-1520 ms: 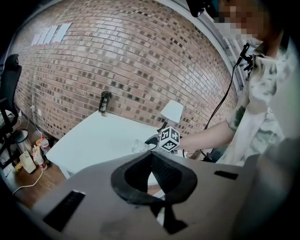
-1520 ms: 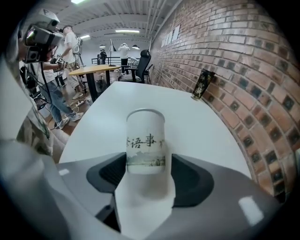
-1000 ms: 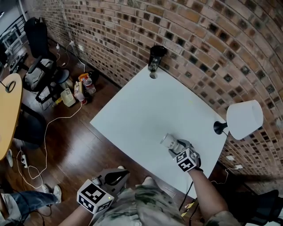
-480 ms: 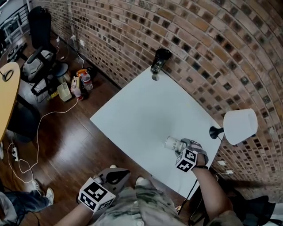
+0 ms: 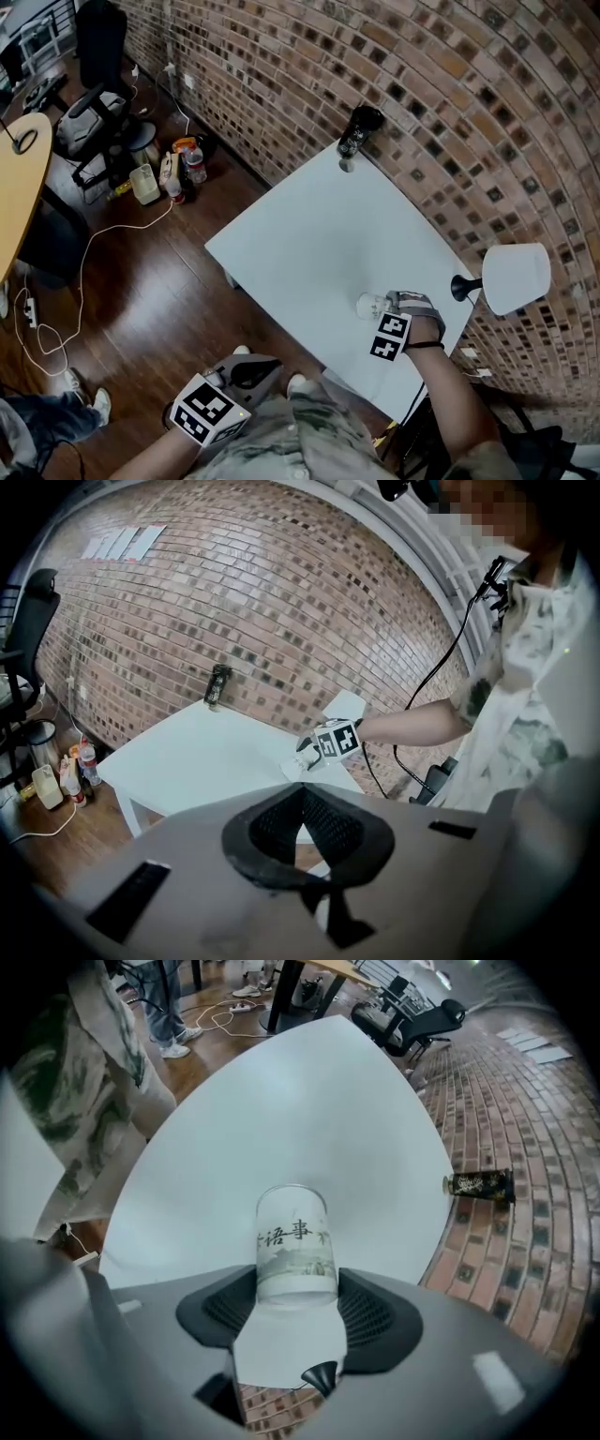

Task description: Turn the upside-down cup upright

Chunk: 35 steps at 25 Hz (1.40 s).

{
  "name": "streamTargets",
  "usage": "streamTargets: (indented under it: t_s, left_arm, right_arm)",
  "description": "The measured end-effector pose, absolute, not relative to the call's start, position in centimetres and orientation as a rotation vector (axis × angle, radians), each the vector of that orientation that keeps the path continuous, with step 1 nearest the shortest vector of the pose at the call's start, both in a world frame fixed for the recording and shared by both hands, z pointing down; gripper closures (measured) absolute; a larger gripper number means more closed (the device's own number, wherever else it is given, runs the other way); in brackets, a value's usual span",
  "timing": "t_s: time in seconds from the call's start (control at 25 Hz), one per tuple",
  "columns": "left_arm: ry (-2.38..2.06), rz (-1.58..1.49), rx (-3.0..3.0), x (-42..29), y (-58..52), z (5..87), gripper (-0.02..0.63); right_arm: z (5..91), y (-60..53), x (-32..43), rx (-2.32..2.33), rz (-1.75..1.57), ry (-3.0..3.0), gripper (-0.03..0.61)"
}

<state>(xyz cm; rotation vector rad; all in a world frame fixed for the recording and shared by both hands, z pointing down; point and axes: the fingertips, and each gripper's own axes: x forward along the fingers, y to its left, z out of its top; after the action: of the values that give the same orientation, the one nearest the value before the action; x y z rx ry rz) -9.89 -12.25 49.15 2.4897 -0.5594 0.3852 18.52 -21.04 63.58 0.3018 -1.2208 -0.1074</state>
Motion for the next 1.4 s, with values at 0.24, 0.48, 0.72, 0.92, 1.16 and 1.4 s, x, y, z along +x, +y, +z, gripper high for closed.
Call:
streamTargets:
  t_s: [0.24, 0.48, 0.72, 0.92, 1.16, 1.4]
  left_arm:
    - [-0.549, 0.408, 2.487, -10.3, -12.3, 49.2, 0.607]
    - [-0.536, 0.415, 2.491, -9.9, -12.4, 49.1, 0.607]
    - [-0.532, 0.42, 2.489, -9.6, -12.7, 49.5, 0.607]
    - [-0.538, 0.433, 2.479, -9.7, -12.6, 49.6, 0.607]
    - [-0.547, 0.454, 2.482, -9.4, -12.0, 49.6, 0.607]
    - [-0.551, 0.474, 2.497, -8.1, -11.2, 48.9, 0.607]
  right_arm:
    - [63.5, -21.6, 15.8, 0.305, -0.063, -1.307, 0.304]
    - [63.6, -21.9, 14.4, 0.328, -0.001, -1.411, 0.305]
    - [64.0, -22.5, 13.4, 0.393, 0.084, -1.514, 0.304]
    - [64.3, -22.7, 13.7, 0.423, 0.102, -1.541, 0.293]
    - [64.1, -22.9, 14.0, 0.502, 0.127, -1.597, 0.27]
    - [62.2, -22.8, 14.2, 0.607, 0.128, -1.681, 0.25]
